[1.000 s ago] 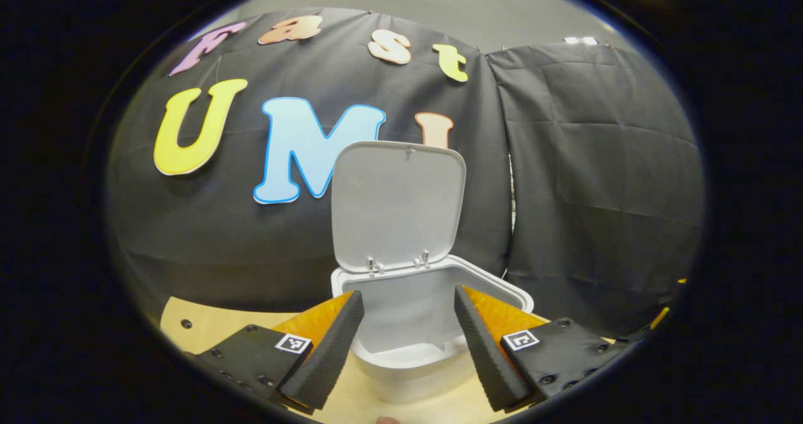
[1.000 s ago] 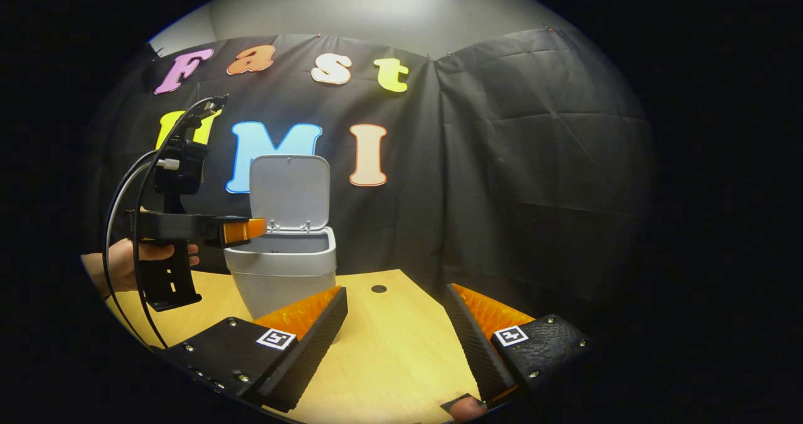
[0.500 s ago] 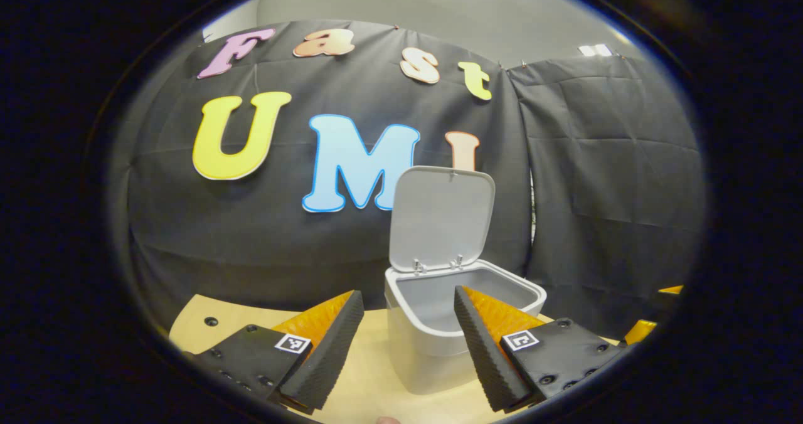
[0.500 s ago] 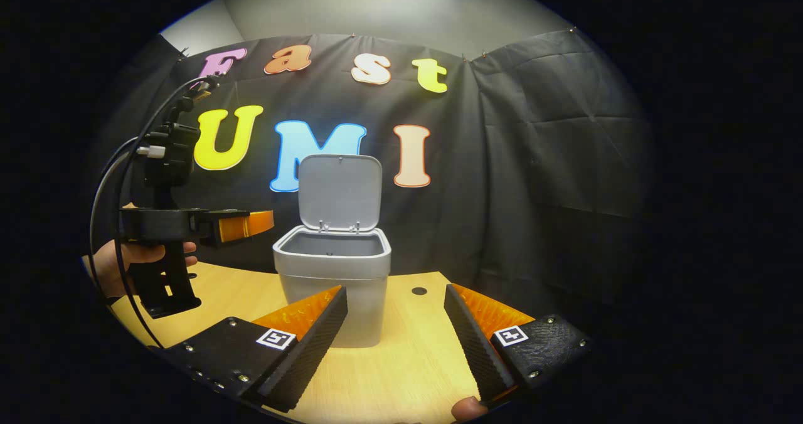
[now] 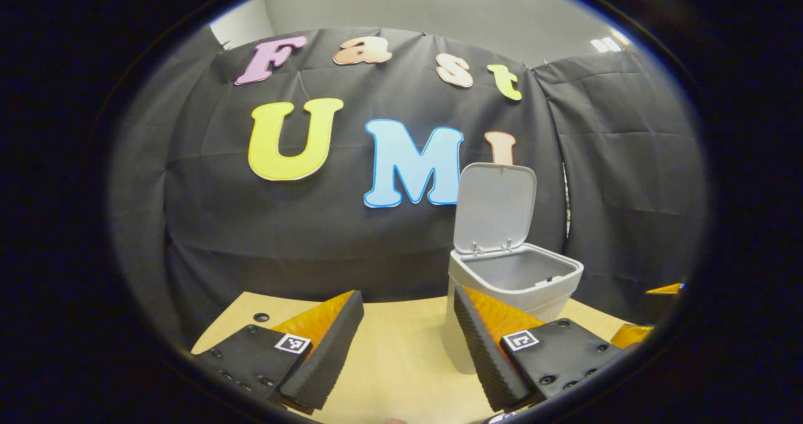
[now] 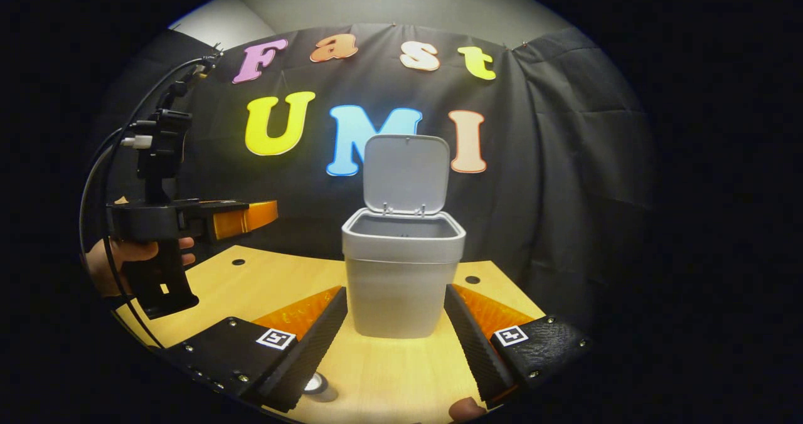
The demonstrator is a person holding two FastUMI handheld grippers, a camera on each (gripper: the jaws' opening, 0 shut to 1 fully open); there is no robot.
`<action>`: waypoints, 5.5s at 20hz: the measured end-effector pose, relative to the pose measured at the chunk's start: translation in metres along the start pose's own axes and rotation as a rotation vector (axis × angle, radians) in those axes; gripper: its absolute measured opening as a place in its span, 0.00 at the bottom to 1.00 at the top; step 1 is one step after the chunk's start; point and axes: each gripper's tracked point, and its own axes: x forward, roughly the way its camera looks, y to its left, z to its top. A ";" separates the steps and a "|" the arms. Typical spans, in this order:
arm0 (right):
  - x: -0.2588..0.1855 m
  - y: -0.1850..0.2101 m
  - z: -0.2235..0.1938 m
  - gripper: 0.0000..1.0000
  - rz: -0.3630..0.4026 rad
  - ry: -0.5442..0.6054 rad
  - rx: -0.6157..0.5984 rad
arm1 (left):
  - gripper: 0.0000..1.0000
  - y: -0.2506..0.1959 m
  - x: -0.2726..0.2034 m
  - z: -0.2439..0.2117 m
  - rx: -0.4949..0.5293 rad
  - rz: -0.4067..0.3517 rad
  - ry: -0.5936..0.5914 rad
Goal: Press the lid of the desktop garbage bin to open it, pick up the crumpled paper on the desktop and throw it into the bin, then pick up the pop can on the desktop and drop it into the bin, and finally close the garbage bin lid.
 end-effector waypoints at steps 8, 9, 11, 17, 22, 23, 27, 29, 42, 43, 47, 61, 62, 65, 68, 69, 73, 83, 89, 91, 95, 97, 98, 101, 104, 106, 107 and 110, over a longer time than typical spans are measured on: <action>0.009 0.068 -0.054 0.99 0.206 0.147 -0.034 | 0.95 0.051 -0.062 -0.008 0.021 0.108 -0.005; 0.010 0.075 -0.062 0.99 0.231 0.175 -0.034 | 1.00 0.056 -0.068 -0.008 0.024 0.121 -0.005; 0.010 0.089 -0.077 1.00 0.267 0.224 -0.046 | 1.00 0.066 -0.080 -0.011 0.021 0.144 -0.001; 0.014 0.110 -0.130 1.00 0.326 0.355 -0.088 | 0.95 0.086 -0.101 -0.020 0.014 0.189 0.014; 0.012 0.108 -0.173 1.00 0.318 0.479 -0.112 | 0.96 0.095 -0.105 -0.032 -0.010 0.212 0.031; 0.011 0.107 -0.179 1.00 0.318 0.501 -0.112 | 0.97 0.096 -0.105 -0.034 -0.016 0.214 0.035; 0.009 0.109 -0.195 1.00 0.331 0.561 -0.077 | 0.97 0.098 -0.103 -0.038 -0.035 0.220 0.041; 0.008 0.107 -0.200 1.00 0.332 0.586 -0.075 | 0.92 0.096 -0.103 -0.040 -0.032 0.219 0.042; 0.008 0.099 -0.205 0.86 0.333 0.601 -0.095 | 0.95 0.087 -0.093 -0.043 -0.017 0.210 0.052; 0.010 0.099 -0.198 0.86 0.334 0.578 -0.101 | 0.95 0.085 -0.092 -0.043 -0.015 0.206 0.053; 0.011 0.096 -0.158 0.86 0.325 0.470 -0.103 | 0.95 0.078 -0.086 -0.038 -0.002 0.192 0.047; 0.058 0.050 0.045 0.85 0.234 0.029 -0.038 | 1.00 0.063 -0.084 -0.038 0.004 0.157 0.035; 0.064 0.043 0.059 0.85 0.218 -0.007 -0.042 | 0.95 0.064 -0.086 -0.037 0.001 0.161 0.032; 0.077 0.028 0.092 0.85 0.184 -0.084 -0.024 | 0.95 0.063 -0.090 -0.035 -0.003 0.167 0.026; 0.092 0.013 0.117 0.85 0.153 -0.148 0.001 | 0.95 0.062 -0.094 -0.034 -0.003 0.172 0.026; 0.099 0.007 0.123 0.85 0.140 -0.158 0.001 | 1.00 0.061 -0.094 -0.035 -0.005 0.173 0.028; 0.124 -0.010 0.130 0.85 0.099 -0.169 -0.009 | 0.95 0.055 -0.099 -0.029 0.005 0.175 0.024; 0.173 -0.033 0.109 0.85 0.044 -0.110 -0.029 | 0.98 0.041 -0.105 -0.028 0.004 0.175 0.027; 0.177 -0.037 0.114 0.92 0.025 -0.129 -0.054 | 1.00 0.039 -0.104 -0.030 0.000 0.177 0.034; 0.174 -0.038 0.117 0.92 0.022 -0.139 -0.064 | 1.00 0.037 -0.103 -0.029 -0.004 0.176 0.033; 0.169 -0.038 0.132 0.92 0.024 -0.166 -0.073 | 0.89 0.032 -0.102 -0.029 -0.003 0.169 0.029; 0.166 -0.040 0.142 0.92 0.019 -0.184 -0.076 | 0.95 0.030 -0.102 -0.029 -0.003 0.163 0.027; 0.165 -0.041 0.147 0.92 0.017 -0.194 -0.079 | 0.95 0.029 -0.101 -0.028 -0.004 0.160 0.026; 0.166 -0.045 0.160 0.92 0.008 -0.208 -0.085 | 0.93 0.027 -0.100 -0.030 0.003 0.156 0.025; 0.169 -0.046 0.179 0.92 0.005 -0.233 -0.085 | 1.00 0.025 -0.100 -0.029 -0.006 0.153 0.020; 0.173 -0.046 0.194 0.92 0.002 -0.247 -0.086 | 0.95 0.026 -0.099 -0.028 -0.009 0.157 0.018; 0.175 -0.046 0.201 0.92 -0.003 -0.253 -0.087 | 0.95 0.027 -0.099 -0.029 -0.009 0.160 0.019; 0.185 -0.043 0.221 0.92 -0.010 -0.271 -0.085 | 0.92 0.035 -0.100 -0.029 -0.011 0.165 0.020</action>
